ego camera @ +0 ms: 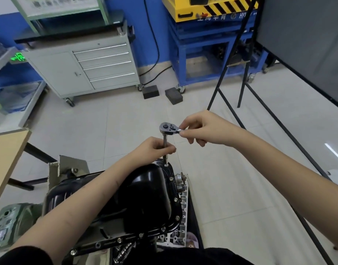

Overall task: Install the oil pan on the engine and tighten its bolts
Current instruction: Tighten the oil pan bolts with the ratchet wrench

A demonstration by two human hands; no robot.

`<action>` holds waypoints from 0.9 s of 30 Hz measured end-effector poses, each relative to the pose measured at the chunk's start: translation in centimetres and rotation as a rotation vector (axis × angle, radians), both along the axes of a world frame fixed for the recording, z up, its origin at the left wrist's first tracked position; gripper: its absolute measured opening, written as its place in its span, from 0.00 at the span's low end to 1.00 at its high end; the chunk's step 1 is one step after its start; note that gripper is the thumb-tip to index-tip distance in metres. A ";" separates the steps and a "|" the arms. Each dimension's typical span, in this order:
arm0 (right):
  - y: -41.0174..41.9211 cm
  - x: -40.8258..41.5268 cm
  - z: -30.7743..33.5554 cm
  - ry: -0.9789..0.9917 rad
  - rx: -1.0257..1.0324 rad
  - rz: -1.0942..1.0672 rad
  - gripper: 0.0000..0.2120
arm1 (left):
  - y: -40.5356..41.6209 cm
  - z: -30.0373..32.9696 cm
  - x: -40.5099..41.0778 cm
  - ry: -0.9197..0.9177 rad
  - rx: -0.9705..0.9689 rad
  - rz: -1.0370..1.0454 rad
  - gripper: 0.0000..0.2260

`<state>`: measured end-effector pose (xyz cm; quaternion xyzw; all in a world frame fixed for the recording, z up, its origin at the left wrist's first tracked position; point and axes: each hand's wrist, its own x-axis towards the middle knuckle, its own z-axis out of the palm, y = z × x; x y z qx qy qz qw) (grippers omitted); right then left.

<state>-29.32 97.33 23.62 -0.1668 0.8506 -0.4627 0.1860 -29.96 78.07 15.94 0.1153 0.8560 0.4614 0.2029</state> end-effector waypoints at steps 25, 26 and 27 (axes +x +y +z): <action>0.8 4.5 -6.7 0.275 0.116 0.038 0.04 | 2.5 -0.8 1.0 0.188 -0.746 -0.327 0.07; 0.7 4.8 -6.5 0.288 0.154 0.066 0.04 | 2.4 -0.4 1.5 0.213 -0.692 -0.337 0.04; 0.6 5.1 -6.4 0.299 0.196 0.091 0.04 | 2.2 -0.3 1.8 0.242 -0.655 -0.334 0.03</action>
